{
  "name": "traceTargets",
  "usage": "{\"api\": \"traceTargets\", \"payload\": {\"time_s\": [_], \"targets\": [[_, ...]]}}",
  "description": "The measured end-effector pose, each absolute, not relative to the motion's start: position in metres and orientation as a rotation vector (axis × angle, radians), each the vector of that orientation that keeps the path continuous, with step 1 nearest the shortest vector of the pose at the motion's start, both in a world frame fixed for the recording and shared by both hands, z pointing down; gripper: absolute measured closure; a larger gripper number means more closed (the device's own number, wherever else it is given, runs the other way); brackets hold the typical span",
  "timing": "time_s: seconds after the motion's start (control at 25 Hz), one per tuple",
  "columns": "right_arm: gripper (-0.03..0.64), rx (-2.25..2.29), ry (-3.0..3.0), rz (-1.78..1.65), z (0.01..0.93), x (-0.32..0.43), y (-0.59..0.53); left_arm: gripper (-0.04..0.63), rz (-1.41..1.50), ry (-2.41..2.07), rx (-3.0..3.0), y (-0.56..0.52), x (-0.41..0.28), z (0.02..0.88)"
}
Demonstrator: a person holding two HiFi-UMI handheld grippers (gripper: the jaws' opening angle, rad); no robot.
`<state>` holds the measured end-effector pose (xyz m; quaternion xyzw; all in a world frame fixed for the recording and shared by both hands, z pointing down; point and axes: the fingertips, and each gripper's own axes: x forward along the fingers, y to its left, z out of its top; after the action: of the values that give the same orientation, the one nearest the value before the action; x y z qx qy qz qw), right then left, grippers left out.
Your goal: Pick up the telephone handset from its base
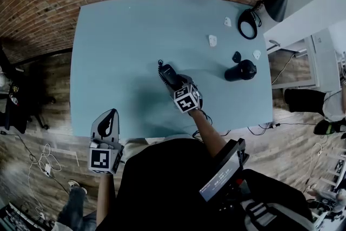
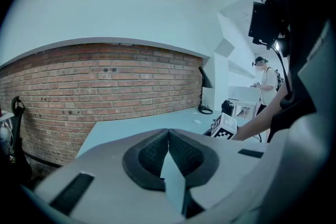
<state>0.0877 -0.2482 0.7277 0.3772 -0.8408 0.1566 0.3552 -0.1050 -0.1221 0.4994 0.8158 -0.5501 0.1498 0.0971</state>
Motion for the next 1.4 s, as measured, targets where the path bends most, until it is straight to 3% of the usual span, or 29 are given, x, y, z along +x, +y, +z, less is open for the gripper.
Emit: {"api": "traceTargets", "payload": {"time_s": [1.4], "targets": [[0.367,0.920,-2.100,0.152,0.7215,0.0848,-0.2397,0.584,0.467,-1.614,2.391,-0.1212,-0.1102,0.5096]]}}
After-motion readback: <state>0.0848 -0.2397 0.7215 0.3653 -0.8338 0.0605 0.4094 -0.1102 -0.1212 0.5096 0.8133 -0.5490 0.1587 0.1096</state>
